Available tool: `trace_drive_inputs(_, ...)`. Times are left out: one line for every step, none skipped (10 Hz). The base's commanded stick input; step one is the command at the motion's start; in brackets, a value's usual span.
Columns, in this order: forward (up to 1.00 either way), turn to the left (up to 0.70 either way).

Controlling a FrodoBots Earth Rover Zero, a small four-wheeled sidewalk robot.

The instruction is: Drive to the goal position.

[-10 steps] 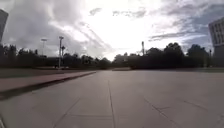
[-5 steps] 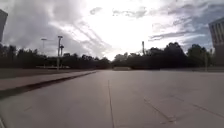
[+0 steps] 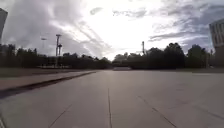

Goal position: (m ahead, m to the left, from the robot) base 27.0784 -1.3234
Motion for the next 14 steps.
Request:
trace_drive_inputs(0.70, 0.00)
trace_drive_inputs(0.70, 0.14)
trace_drive_inputs(0.70, 0.35)
trace_drive_inputs(0.70, 0.28)
trace_drive_inputs(0.70, 0.00)
trace_drive_inputs(0.70, 0.00)
trace_drive_inputs(0.70, 0.00)
trace_drive_inputs(0.70, 0.12)
trace_drive_inputs(0.70, 0.25)
trace_drive_inputs(0.70, 0.35)
trace_drive_inputs(0.70, 0.27)
trace_drive_inputs(0.70, 0.00)
trace_drive_inputs(0.70, 0.00)
trace_drive_inputs(0.70, 0.00)
